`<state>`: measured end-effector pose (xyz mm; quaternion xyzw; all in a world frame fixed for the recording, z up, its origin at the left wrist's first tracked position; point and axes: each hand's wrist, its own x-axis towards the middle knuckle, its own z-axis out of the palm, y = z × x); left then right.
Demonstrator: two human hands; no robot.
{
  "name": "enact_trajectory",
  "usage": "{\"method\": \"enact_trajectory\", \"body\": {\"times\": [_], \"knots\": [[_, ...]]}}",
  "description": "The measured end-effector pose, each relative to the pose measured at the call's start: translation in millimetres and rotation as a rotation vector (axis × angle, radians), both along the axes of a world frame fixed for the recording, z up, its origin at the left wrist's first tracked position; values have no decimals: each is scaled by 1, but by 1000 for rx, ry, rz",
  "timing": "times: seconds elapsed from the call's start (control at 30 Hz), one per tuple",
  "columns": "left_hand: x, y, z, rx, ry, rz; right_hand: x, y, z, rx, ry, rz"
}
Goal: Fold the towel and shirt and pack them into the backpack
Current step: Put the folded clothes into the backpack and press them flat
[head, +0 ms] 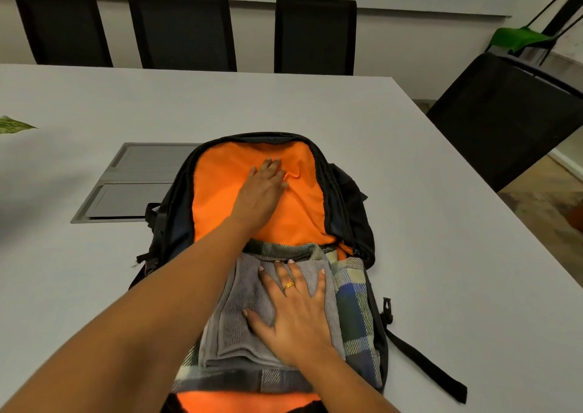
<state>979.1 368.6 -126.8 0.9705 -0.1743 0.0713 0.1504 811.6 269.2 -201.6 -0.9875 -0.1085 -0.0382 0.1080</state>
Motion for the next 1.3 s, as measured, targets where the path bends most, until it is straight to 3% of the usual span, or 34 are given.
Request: {"method": "enact_trajectory", "body": {"times": [0.2, 0.5, 0.73, 0.97, 1.3], "knots": [[-54, 35, -22, 138, 10, -38, -8, -1, -1, 31, -78, 19], [-53, 31, -24, 344, 56, -46, -9, -1, 1, 18, -63, 28], [-4, 27, 21, 127, -114, 64, -6, 0, -1, -13, -73, 35], [16, 18, -4, 231, 23, 96, -2, 0, -1, -24, -88, 18], [0, 29, -32, 172, -24, 36, -1, 1, -1, -36, -113, 15]]}}
